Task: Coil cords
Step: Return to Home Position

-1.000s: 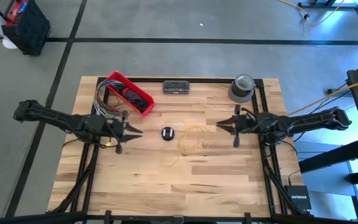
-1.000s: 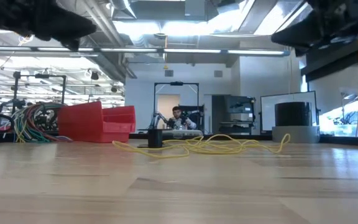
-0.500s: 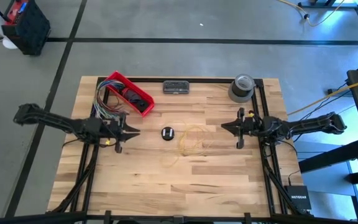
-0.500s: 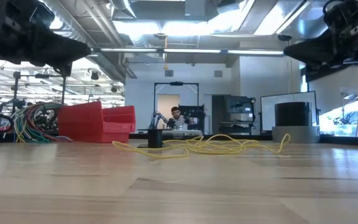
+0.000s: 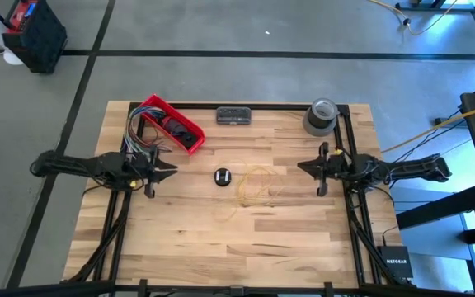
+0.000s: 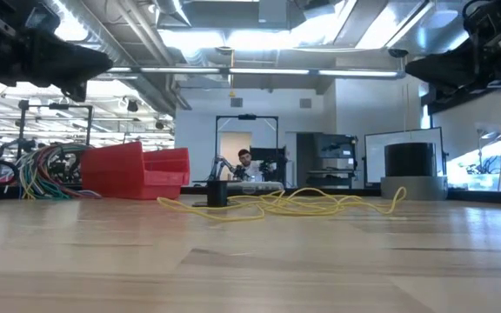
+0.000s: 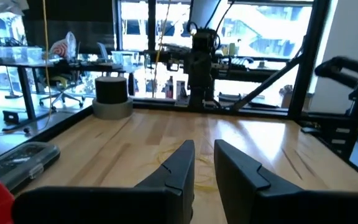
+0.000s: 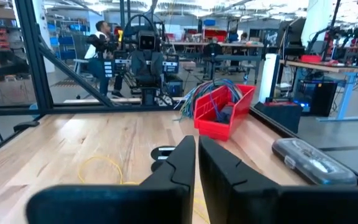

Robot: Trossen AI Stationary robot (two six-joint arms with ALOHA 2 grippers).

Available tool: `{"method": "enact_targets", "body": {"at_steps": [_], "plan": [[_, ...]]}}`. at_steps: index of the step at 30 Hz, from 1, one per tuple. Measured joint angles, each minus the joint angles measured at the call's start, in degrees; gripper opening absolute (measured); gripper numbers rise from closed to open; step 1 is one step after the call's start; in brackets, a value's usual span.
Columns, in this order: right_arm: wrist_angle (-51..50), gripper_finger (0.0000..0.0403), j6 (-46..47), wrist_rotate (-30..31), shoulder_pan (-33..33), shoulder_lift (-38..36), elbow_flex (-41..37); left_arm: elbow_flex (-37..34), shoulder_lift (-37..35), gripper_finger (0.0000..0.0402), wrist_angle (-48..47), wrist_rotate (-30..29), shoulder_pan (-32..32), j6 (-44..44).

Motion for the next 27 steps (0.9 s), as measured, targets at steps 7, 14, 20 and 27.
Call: {"method": "enact_targets", "body": {"at_steps": [7,14,20,27], "plan": [[-7.22,0.0025,0.28,1.36,0.02,-9.20,-0.07,0.15,-3.47,0.0056,-3.73,-0.15,0.00,-0.21],[-8.03,0.0025,1.09,1.97,0.02,-9.04,-0.09,0.11,-3.50,0.0056,-3.77,-0.16,0.00,1.71],[-8.14,0.0025,1.23,1.97,0.02,-9.02,-0.13,0.11,-3.12,0.0056,-3.79,-0.16,0.00,-0.82],[-8.18,0.0025,1.18,2.47,0.02,-9.03,-0.14,0.03,-3.05,0.0056,-2.95,-1.11,0.00,-4.17]]}}
